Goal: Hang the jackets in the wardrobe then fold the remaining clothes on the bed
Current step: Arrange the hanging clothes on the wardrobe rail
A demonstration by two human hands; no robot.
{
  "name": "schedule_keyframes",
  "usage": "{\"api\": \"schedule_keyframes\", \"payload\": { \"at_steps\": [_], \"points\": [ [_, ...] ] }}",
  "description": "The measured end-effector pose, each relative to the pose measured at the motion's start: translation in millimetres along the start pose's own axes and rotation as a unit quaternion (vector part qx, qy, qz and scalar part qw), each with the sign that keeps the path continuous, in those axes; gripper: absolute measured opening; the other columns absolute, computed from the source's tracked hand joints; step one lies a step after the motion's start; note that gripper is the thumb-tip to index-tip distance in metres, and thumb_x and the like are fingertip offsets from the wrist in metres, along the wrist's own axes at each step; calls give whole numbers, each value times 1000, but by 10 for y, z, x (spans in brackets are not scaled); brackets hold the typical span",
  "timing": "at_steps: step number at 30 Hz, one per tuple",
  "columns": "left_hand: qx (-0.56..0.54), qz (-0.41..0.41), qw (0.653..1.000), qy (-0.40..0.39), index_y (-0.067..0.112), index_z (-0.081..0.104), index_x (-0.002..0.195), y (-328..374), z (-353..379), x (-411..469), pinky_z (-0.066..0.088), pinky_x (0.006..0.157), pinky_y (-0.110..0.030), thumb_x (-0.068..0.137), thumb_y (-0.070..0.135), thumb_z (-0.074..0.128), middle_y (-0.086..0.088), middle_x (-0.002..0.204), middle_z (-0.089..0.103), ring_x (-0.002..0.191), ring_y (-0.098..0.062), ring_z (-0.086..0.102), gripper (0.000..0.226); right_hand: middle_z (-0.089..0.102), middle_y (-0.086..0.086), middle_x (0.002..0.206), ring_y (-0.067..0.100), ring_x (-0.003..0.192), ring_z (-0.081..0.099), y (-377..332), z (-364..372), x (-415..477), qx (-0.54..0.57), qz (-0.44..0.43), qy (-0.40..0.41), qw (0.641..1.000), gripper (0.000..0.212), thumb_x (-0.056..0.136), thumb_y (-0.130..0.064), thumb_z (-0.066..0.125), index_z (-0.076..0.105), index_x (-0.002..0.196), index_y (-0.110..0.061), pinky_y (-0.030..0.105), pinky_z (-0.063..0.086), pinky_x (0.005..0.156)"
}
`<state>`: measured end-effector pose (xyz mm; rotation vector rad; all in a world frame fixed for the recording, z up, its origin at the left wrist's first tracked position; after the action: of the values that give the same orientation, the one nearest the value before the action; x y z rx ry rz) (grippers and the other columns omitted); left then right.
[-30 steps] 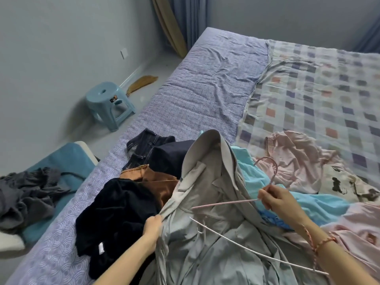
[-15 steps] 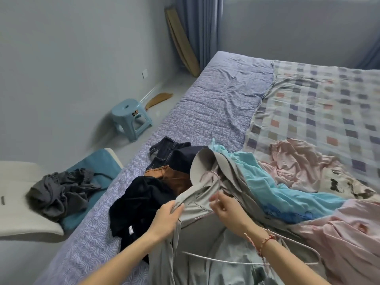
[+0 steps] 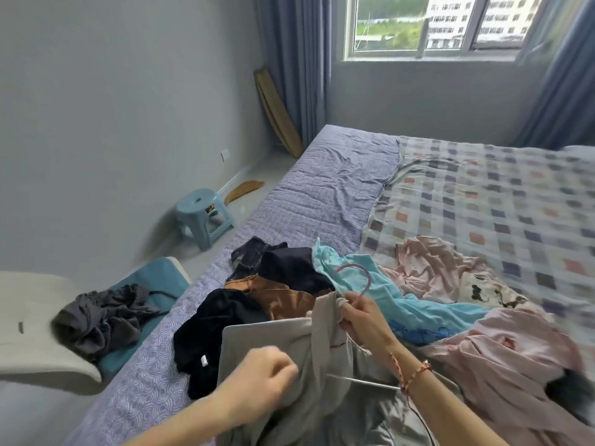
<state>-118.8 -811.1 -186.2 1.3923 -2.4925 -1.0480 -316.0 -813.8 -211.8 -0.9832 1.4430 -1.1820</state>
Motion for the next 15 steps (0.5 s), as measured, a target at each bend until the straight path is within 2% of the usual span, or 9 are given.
{"api": "schedule_keyframes", "payload": {
  "at_steps": [1,2,3,6,7,9,11,13,15],
  "points": [
    [27,31,994,100,30,64,94,30,-149,37,41,86,-22,88,46,49,7,97,61,90,-3,51,23,37,-12,45,-1,39,34,-123,-46,-94,2,-12,-5,1000,38,94,-1,46,47,59,-17,12,30,41],
    [64,61,984,157,27,61,104,88,-276,76,38,90,-23,85,53,45,10,103,57,98,-5,48,36,36,-13,43,-2,37,33,-222,-71,-159,10,-25,-10,1000,39,93,1,45,44,58,-15,11,28,39],
    [90,68,982,152,26,59,108,85,-361,186,38,91,-23,84,58,44,10,105,55,101,-6,48,42,35,-14,41,-2,36,31,-307,-37,-153,14,-32,-23,999,40,92,2,46,43,56,-15,10,27,38],
    [47,58,994,-80,25,59,77,396,-188,179,44,74,-30,81,54,50,8,81,61,77,-5,52,31,37,-14,43,2,40,34,-556,61,-449,-30,-76,-34,996,39,85,-4,53,47,51,-21,16,29,41],
    [-6,64,992,-112,27,60,70,477,-126,164,46,72,-28,78,48,50,13,73,62,72,0,53,24,42,-11,46,5,43,38,-612,103,-508,-44,-87,-31,995,32,82,-7,56,51,53,-22,18,32,43],
    [-86,78,988,-105,35,65,73,574,-74,48,48,75,-18,75,36,52,25,70,66,72,12,55,13,55,-2,57,7,47,48,-734,122,-714,-49,-108,-53,991,19,78,-3,63,58,70,-20,19,40,46],
    [-117,87,988,-53,31,69,80,563,-189,-69,47,80,-17,71,36,54,22,78,69,78,12,58,18,63,1,71,4,54,56,-842,-45,-842,-48,-132,-49,989,28,78,5,68,59,90,-18,20,47,55],
    [-133,95,987,3,27,74,81,539,-379,-245,49,81,-20,66,46,53,9,88,72,85,3,61,32,63,-1,76,0,60,58,-877,-438,-927,-29,-181,80,980,29,77,7,68,59,95,-14,21,49,63],
    [-150,104,983,37,31,74,75,562,-540,-522,48,73,-15,65,49,54,12,79,72,77,5,61,28,60,3,73,8,64,58,-710,-920,-1102,7,-182,310,933,14,80,0,61,60,89,-10,26,47,62]
  ]
}}
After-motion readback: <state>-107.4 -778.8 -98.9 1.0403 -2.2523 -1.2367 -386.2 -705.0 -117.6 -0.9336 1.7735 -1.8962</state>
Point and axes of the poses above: each hand's wrist, its own x-axis towards the middle knuckle, its own z-axis out of the palm, y = z × x, the point moved 4 cm from there along x, towards the middle knuckle
